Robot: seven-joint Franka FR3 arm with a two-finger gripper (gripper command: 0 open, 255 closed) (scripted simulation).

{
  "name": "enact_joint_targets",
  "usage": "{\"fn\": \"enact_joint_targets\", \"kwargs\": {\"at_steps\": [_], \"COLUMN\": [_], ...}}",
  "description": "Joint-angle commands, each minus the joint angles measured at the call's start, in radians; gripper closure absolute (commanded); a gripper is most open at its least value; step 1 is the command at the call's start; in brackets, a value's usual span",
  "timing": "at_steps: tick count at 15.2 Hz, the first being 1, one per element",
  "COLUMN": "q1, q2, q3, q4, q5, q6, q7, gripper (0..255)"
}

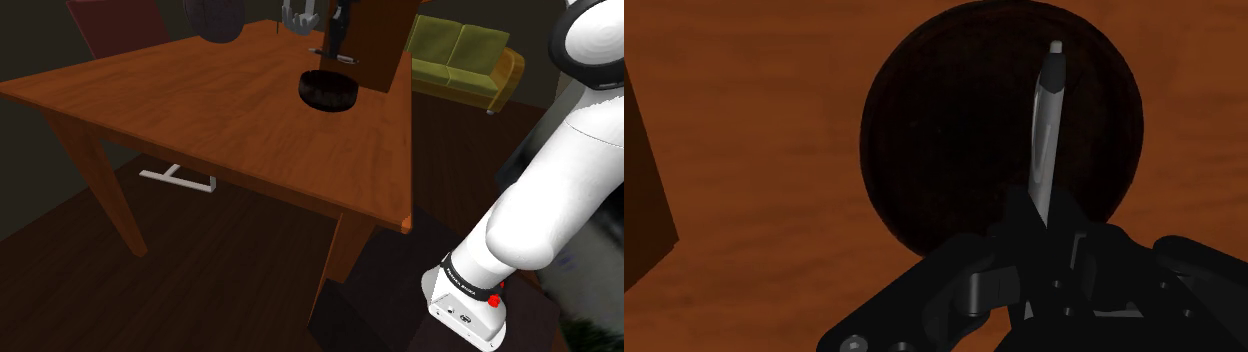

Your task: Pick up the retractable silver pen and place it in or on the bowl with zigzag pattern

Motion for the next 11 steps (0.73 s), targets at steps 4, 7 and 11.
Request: {"fn": "enact_joint_targets", "kwargs": {"at_steps": [4,7,11], "q1": [0.001,0.002,0.002], "q2": [-0.026,-0.037,-0.043], "q3": [0.001,0.001,0.001], "q4": [-0.104,-0.158,-0.194], "q5": [0.0,0.0,0.0], "q6": [0.078,0.122,0.151], "q7": [-0.003,-0.006,-0.008], "gripper": [255,255,255]}}
